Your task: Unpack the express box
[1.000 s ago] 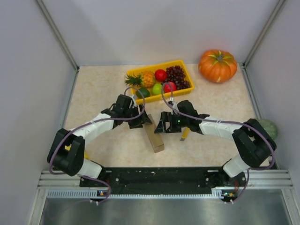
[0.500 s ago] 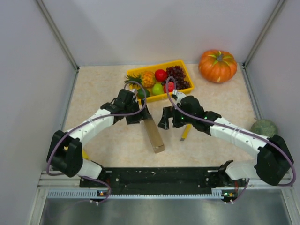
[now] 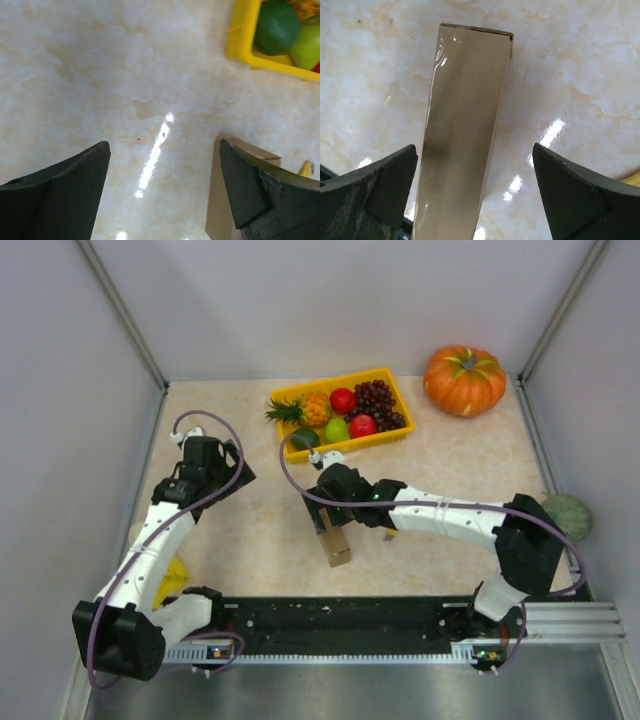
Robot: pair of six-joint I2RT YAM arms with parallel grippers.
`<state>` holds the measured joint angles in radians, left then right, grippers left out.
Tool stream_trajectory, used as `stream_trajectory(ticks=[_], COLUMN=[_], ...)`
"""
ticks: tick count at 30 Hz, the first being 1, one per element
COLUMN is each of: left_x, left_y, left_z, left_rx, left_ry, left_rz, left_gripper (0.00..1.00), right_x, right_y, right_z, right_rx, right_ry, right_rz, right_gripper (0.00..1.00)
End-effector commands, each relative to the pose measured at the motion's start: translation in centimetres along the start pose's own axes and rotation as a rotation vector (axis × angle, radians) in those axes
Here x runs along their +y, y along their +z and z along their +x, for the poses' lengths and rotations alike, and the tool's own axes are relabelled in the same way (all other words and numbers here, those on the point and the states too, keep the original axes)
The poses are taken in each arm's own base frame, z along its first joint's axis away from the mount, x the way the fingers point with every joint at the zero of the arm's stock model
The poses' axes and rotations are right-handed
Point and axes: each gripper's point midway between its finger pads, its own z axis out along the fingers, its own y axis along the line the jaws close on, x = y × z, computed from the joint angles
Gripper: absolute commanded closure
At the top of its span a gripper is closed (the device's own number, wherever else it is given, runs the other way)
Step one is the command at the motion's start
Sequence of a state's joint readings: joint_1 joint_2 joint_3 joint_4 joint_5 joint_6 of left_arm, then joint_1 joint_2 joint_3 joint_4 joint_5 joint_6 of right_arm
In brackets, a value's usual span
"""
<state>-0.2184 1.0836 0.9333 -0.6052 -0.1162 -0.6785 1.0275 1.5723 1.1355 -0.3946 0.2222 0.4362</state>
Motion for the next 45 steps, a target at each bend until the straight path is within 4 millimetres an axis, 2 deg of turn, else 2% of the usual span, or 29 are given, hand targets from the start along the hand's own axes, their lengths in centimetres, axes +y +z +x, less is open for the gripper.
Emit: stream_trajectory(ticks=[1, 7, 10, 11, 13, 14, 17, 20, 23, 24, 25, 29, 34, 40, 43, 45], left_x=[2.9, 3.4, 3.4, 3.5, 3.1, 3.1, 2.7, 2.4, 2.3, 2.3, 2.3, 1.8, 1.9, 2.4, 2.6, 2.8], left_y=[0.2, 0.5, 0.7, 0.8, 0.8, 0.8, 0.8, 0.8, 0.8, 0.8, 0.8, 0.9, 1.3, 1.5, 1.6, 1.7], left_z=[1.5, 2.1, 2.1, 2.2, 2.6, 2.6, 2.6, 2.8, 3.2, 3.4, 3.6, 4.9, 6.5, 7.6, 8.0, 8.3], left_rx=[0.050, 0.078, 0.086, 0.089, 0.115, 0.115, 0.125, 0.137, 0.154, 0.159, 0.166, 0.221, 0.273, 0.294, 0.301, 0.307], left_ry=[-0.016, -0.049, -0.056, -0.057, -0.060, -0.063, -0.064, -0.062, -0.060, -0.060, -0.061, -0.063, -0.075, -0.076, -0.076, -0.077], left_rz=[-0.051, -0.036, -0.028, -0.032, -0.004, -0.001, 0.018, 0.040, 0.051, 0.053, 0.061, 0.102, 0.118, 0.120, 0.116, 0.116], left_gripper=[0.06, 0.06, 0.06, 0.06, 0.06, 0.06, 0.06, 0.06, 0.07, 0.07, 0.07, 0.07, 0.08, 0.09, 0.09, 0.09], right_x=[0.1, 0.4, 0.5, 0.6, 0.8, 1.0, 2.5, 4.0, 5.5, 5.0, 5.5, 6.3, 5.4, 4.6, 3.7, 2.9], right_y=[0.8, 2.6, 2.8, 2.9, 2.9, 2.8, 2.3, 1.5, 0.8, 1.0, 1.2, 1.8, 4.7, 6.5, 6.9, 6.6], right_z=[-1.2, 0.5, 1.1, 1.1, 1.2, 1.4, 1.3, 0.0, -1.6, -2.0, -2.8, -3.2, -2.2, -0.7, 0.0, -0.4], right_rx=[-0.005, 0.069, 0.091, 0.094, 0.103, 0.116, 0.152, 0.155, 0.139, 0.137, 0.118, 0.136, 0.170, 0.203, 0.210, 0.174], right_ry=[-0.048, -0.048, -0.047, -0.046, -0.046, -0.040, -0.018, 0.084, 0.213, 0.253, 0.294, 0.339, 0.378, 0.420, 0.440, 0.437], right_rz=[0.061, 0.060, 0.056, 0.052, 0.044, 0.020, -0.101, -0.289, -0.476, -0.502, -0.543, -0.614, -0.564, -0.545, -0.498, -0.447], right_gripper=[0.04, 0.05, 0.11, 0.18, 0.25, 0.31, 0.41, 0.43, 0.44, 0.44, 0.44, 0.44, 0.44, 0.43, 0.32, 0.19])
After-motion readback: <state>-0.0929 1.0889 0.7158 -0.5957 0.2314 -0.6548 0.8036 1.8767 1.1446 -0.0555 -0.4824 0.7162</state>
